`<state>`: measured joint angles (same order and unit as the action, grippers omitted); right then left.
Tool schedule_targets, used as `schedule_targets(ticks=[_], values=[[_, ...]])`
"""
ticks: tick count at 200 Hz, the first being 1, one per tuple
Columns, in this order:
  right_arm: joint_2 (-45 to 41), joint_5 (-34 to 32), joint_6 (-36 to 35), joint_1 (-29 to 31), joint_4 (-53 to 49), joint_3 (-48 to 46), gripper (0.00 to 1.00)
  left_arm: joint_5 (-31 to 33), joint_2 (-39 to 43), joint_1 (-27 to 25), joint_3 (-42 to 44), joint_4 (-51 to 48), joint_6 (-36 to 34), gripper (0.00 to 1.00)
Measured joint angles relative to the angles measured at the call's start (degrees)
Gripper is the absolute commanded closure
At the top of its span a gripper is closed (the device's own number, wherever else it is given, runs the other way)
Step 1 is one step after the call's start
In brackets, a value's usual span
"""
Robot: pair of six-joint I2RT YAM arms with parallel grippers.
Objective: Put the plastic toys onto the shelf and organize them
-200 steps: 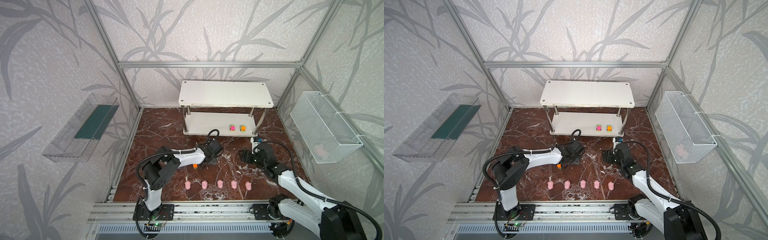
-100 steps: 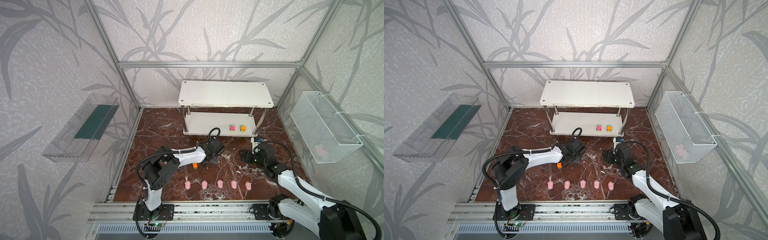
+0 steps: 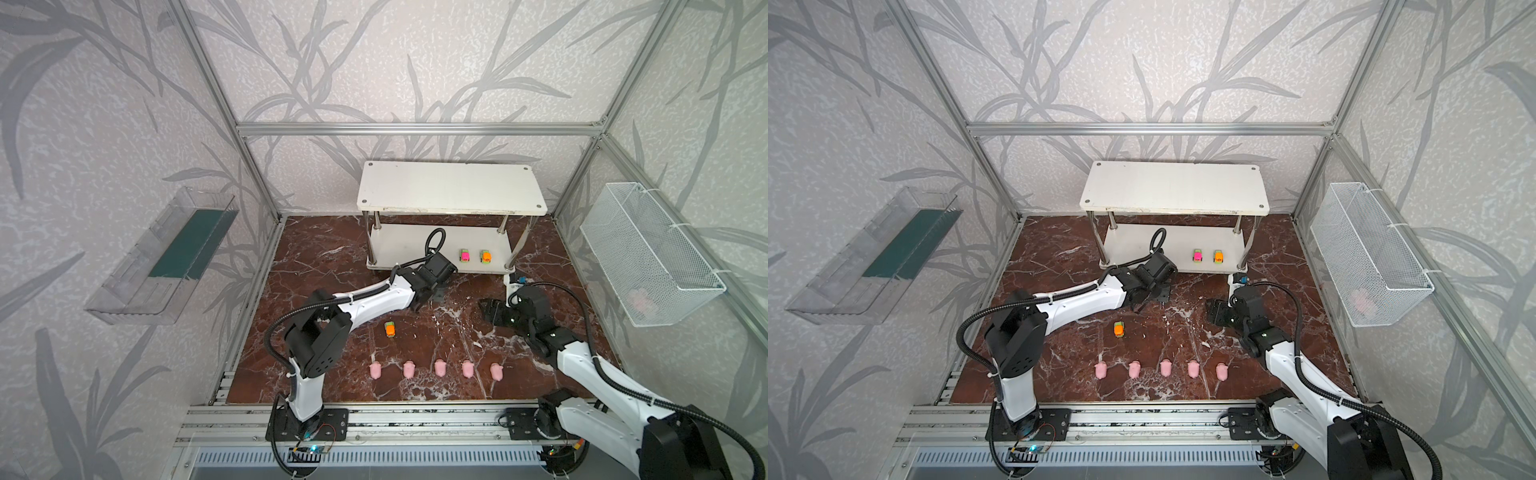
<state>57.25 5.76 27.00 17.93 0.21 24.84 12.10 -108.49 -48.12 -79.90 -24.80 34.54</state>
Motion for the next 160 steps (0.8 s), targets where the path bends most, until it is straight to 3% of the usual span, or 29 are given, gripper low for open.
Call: schedule_targets(ticks=[43, 160], values=[[2.1, 1.4, 0.63, -0.07, 1.18, -0.66, 0.3, -1.18, 0.11, 0.13, 8.22, 0.94, 1.03, 0.74], [9.57, 8.81, 5.92, 2.34, 8.57, -1.57, 0.31, -2.97, 8.81, -0.85, 18.91, 5.11, 3.04, 0.73]])
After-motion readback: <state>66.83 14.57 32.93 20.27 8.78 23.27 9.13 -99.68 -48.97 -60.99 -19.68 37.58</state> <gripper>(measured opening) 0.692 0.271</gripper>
